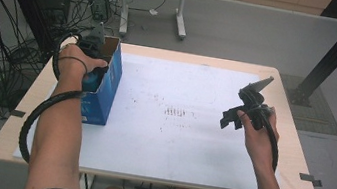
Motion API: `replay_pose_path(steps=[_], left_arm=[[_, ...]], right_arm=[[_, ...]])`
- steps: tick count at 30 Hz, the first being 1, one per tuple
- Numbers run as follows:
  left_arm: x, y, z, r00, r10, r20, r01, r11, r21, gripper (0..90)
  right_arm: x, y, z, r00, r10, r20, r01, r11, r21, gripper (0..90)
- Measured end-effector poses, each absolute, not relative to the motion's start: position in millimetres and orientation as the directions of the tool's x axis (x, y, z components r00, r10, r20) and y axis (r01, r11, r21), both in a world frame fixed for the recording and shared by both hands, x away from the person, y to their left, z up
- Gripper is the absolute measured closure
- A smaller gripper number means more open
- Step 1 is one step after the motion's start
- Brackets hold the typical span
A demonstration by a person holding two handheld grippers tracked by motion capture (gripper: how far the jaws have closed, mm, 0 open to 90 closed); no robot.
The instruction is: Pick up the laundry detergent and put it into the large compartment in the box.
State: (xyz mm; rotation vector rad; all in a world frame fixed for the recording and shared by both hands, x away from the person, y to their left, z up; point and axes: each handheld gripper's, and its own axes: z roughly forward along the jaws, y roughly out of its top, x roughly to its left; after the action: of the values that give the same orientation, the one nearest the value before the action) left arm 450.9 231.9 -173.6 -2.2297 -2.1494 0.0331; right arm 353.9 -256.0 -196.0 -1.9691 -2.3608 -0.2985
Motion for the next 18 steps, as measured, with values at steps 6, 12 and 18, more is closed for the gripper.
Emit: replay_pose_path(steps=[6,12,18], left_arm=[[450.2,233.6,-173.6,0.035,0.999,0.011,0.998,-0.034,-0.045,37.2],[450.0,233.7,-173.5,0.035,0.999,0.011,0.998,-0.035,-0.045,37.2],[450.1,233.1,-173.6,0.036,0.999,0.012,0.998,-0.036,-0.045,37.2]], right_arm=[[353.9,-255.9,-195.3,-0.186,0.969,0.162,0.979,0.169,0.114,6.5],[353.6,-255.7,-194.4,-0.187,0.969,0.162,0.979,0.170,0.114,6.5],[353.8,-255.8,-194.6,-0.185,0.969,0.163,0.979,0.168,0.112,6.5]])
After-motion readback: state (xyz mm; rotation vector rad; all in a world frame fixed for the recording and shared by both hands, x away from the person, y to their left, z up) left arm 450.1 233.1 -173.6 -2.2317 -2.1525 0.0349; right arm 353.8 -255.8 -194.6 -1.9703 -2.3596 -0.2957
